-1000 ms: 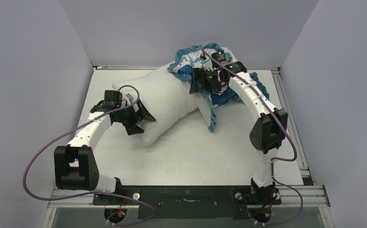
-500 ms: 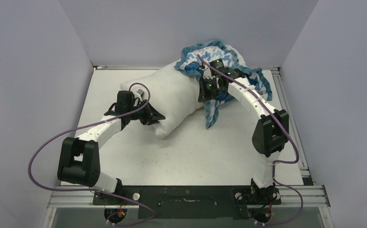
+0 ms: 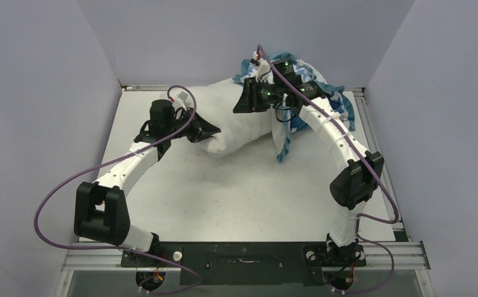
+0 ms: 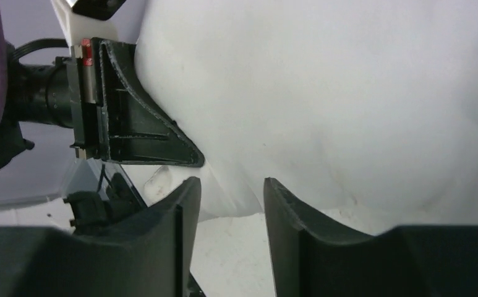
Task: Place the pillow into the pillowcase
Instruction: Stuff the pillow into the pillowcase.
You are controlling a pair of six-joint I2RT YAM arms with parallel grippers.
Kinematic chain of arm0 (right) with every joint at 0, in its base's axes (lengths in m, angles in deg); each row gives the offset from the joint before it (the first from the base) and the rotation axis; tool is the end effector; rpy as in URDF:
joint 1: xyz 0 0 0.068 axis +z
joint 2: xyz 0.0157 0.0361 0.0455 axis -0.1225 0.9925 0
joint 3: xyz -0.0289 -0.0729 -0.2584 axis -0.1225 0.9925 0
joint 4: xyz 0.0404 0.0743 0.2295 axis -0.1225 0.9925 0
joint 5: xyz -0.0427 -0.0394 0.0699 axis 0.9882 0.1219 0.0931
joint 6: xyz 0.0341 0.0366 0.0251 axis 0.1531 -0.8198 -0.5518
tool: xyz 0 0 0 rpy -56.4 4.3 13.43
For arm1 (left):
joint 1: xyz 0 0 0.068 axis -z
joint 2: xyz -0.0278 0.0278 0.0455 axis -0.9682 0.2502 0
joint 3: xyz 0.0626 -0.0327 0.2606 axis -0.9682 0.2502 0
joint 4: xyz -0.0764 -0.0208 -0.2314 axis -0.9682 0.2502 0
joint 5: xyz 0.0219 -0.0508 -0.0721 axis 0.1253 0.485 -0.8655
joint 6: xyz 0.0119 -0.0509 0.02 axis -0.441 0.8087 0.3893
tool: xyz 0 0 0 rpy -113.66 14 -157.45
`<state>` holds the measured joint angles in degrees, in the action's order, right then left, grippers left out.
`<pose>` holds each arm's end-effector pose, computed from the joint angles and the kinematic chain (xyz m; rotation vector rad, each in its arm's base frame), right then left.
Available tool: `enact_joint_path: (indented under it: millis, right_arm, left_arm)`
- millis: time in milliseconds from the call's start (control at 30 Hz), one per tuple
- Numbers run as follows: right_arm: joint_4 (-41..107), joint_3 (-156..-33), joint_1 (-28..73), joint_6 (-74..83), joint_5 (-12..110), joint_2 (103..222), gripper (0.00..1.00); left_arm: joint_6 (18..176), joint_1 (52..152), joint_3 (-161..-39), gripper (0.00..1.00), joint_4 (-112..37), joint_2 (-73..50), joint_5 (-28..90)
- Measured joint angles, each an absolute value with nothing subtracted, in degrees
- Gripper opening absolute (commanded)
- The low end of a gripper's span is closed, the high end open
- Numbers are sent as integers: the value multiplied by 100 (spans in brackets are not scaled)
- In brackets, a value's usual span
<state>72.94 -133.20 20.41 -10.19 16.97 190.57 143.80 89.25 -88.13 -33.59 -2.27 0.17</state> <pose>0.3519 0.2104 0.3834 -0.5304 2.2255 1.2193 0.3040 -0.0993 0.2901 -0.3892 2.2100 -1.4322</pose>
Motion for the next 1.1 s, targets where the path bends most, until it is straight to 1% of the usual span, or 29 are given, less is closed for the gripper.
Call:
enact_joint_path:
  millis: [100, 233, 267, 300, 433, 567, 667, 700, 767, 800, 833, 900, 933, 967, 1100]
  right_arm:
    - [7486, -12892, 1912, -1010, 2248, 18565, 70]
    - [7785, -12489, 1494, -862, 3448, 18029, 98]
    - [7829, -12391, 1385, -822, 3778, 17924, 100]
    - [7866, -12256, 1284, -763, 4134, 17813, 95]
    - [7895, -11637, 1068, -610, 4976, 17594, 94]
    - [7840, -10975, 876, -484, 5074, 17638, 96]
    - [7654, -10787, 810, -468, 4853, 17826, 98]
    - [7541, -10774, 812, -475, 4739, 17927, 97]
    - [7283, -10774, 847, -497, 4554, 18152, 92]
    - [7145, -10776, 869, -514, 4464, 18279, 86]
    - [7027, -10795, 884, -538, 4372, 18418, 68]
    - [6856, -10977, 919, -578, 4169, 18829, 27]
    - [6793, -11112, 922, -558, 4073, 19044, 11]
    - [6773, -11279, 935, -562, 3955, 19245, 6]
    - [6841, -11770, 998, -617, 3577, 19612, 5]
  left_arm:
    - [14441, 8936, -8813, 0, -3368, -290, 26]
    - [14476, 8936, -8810, 0, -3368, -296, 54]
    - [14481, 8936, -8810, 0, -3368, -296, 56]
    - [14485, 8936, -8808, 0, -3370, -296, 58]
    - [14500, 8940, -8749, 0, -3405, -301, 58]
    - [14500, 8944, -8734, 0, -3401, -301, 61]
    - [14500, 8951, -8734, 0, -3401, -303, 61]
    - [14500, 8955, -8734, 0, -3401, -303, 61]
    - [14500, 8962, -8734, 0, -3401, -303, 61]
    - [14498, 8964, -8732, 0, -3401, -305, 61]
    - [14498, 8966, -8732, 0, -3398, -307, 61]
    - [14496, 8968, -8721, 0, -3401, -318, 61]
    - [14496, 8968, -8706, 0, -3398, -331, 61]
    - [14496, 8968, -8681, 0, -3398, -345, 61]
    - [14490, 8971, -8625, 0, -3383, -349, 100]
